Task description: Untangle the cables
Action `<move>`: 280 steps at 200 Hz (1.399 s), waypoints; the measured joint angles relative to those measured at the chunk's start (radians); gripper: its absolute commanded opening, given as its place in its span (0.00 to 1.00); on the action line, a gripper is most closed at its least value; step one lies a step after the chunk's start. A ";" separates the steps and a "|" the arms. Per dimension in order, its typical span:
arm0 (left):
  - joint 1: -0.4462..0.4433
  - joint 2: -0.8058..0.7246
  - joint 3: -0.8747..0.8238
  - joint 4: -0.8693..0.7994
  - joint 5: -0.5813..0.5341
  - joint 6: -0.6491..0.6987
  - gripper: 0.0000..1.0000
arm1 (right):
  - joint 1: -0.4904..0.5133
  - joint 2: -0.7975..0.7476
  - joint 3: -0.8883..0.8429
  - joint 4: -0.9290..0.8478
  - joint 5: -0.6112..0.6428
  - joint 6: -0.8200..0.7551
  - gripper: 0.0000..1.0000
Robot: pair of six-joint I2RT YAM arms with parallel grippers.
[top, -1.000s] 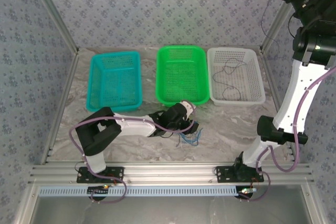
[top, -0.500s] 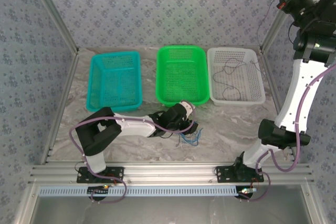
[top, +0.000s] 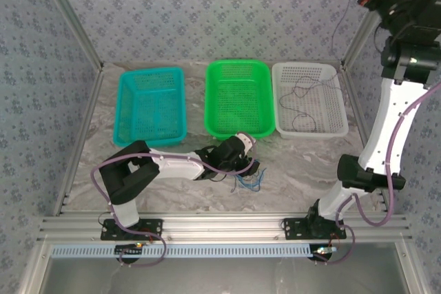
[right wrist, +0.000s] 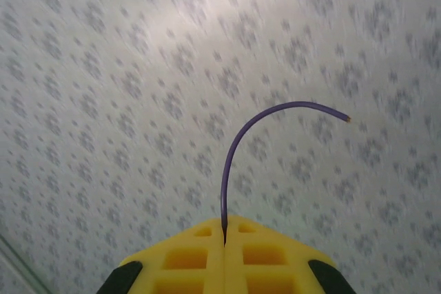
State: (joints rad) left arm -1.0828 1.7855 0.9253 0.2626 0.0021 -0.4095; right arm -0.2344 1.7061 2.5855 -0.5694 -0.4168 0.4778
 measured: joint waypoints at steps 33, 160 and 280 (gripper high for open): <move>0.000 0.000 0.000 0.000 0.000 -0.003 0.56 | -0.010 -0.031 0.089 0.060 0.021 0.040 0.00; 0.000 0.000 -0.007 0.003 -0.002 -0.005 0.57 | 0.021 -0.065 -0.220 0.063 0.023 0.022 0.00; 0.000 0.000 -0.032 0.002 -0.019 -0.011 0.57 | 0.048 -0.082 -0.452 0.046 0.027 -0.077 0.00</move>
State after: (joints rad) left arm -1.0824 1.7859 0.8928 0.2646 -0.0170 -0.4210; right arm -0.1867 1.6245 2.1330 -0.5236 -0.3893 0.4007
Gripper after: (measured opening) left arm 0.566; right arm 0.066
